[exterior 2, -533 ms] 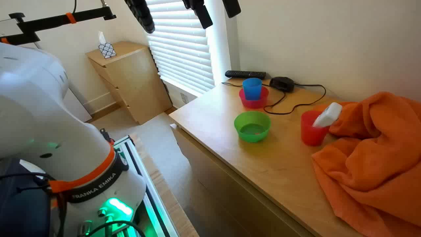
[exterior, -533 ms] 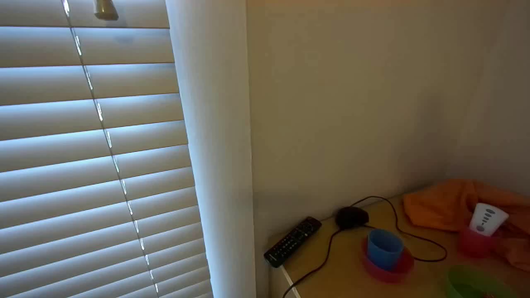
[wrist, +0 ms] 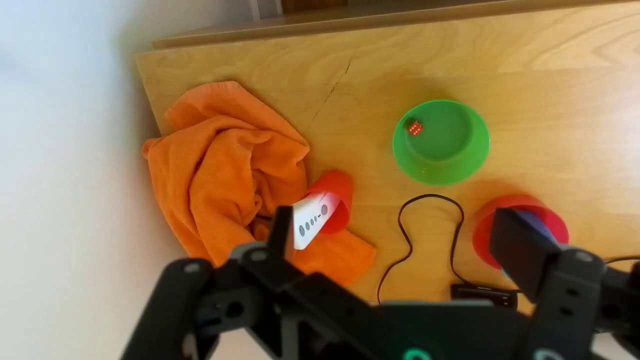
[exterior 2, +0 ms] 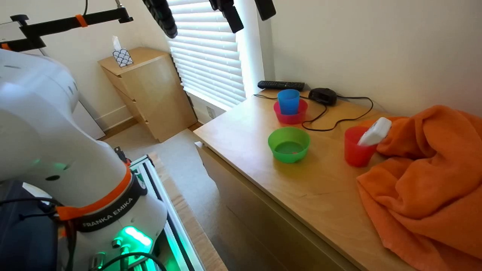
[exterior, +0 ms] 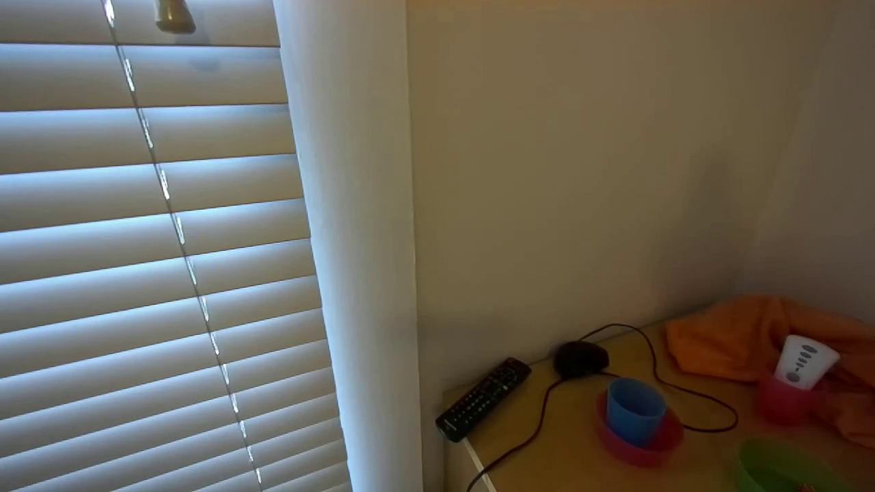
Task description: Put the blue cup in the green bowl
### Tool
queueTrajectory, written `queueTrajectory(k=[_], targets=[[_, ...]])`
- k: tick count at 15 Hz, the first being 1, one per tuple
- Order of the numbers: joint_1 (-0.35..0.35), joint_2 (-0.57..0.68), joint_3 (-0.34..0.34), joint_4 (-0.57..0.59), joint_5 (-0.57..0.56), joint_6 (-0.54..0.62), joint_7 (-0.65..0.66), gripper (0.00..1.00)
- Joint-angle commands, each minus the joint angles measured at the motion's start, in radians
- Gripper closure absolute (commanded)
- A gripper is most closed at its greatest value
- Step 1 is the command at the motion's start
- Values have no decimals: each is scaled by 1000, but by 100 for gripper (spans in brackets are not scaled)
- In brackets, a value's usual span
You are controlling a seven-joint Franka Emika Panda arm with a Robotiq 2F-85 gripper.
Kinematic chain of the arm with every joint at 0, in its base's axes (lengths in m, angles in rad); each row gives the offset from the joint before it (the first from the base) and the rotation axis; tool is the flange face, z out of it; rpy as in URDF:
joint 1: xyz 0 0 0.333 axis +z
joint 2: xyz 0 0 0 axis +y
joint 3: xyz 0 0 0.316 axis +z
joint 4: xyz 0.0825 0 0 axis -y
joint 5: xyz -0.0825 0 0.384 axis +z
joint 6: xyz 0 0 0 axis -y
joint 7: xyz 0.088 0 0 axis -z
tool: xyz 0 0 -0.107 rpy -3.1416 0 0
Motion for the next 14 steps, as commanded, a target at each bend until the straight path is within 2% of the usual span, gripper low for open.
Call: queueTrajectory(k=[1, 5, 6, 9, 11, 14], targets=[[1, 88, -32, 54, 9, -3, 31, 0], [10, 283, -185, 174, 57, 56, -79, 0], [34, 352, -220, 219, 96, 78, -117, 0], [108, 528, -267, 306, 228, 122, -180, 0], [126, 656, -229, 354, 306, 108, -219, 0], [147, 834, -156, 431, 317, 65, -224, 0]])
